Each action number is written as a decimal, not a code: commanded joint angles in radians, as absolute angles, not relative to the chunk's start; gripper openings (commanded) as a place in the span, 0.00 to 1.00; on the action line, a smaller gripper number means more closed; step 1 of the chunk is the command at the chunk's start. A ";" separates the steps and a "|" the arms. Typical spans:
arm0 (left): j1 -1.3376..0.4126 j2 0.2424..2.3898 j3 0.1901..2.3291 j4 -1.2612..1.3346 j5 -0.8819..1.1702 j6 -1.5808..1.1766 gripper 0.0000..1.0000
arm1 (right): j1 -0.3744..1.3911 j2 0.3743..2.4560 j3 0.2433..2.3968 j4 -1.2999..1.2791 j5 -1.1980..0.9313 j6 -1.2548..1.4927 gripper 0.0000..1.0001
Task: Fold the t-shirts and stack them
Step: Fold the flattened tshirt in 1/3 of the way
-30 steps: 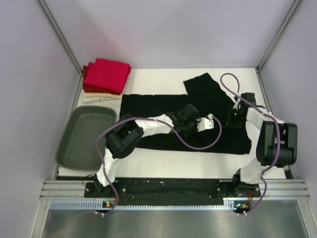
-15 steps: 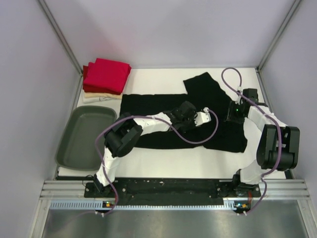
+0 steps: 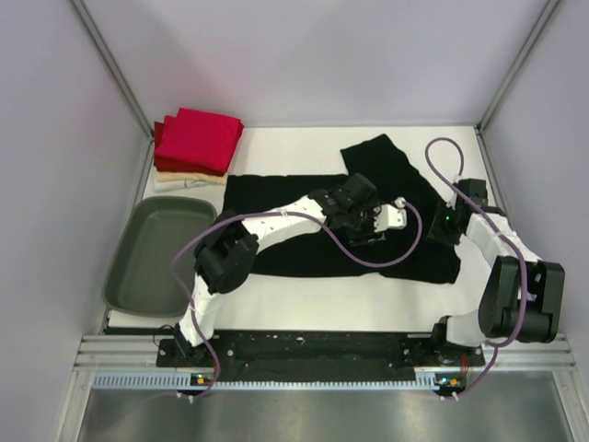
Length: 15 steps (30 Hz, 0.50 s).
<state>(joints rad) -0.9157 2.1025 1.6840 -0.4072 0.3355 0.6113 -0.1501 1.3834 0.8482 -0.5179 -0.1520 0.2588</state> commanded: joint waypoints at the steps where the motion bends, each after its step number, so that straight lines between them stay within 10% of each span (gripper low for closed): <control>1: -0.977 2.091 1.697 -0.437 0.443 0.655 0.56 | -0.152 1.446 0.812 -0.500 -0.185 0.276 0.22; 15: -1.020 2.158 1.606 -0.224 0.350 0.560 0.66 | -0.152 1.506 0.781 -0.457 -0.198 0.276 0.33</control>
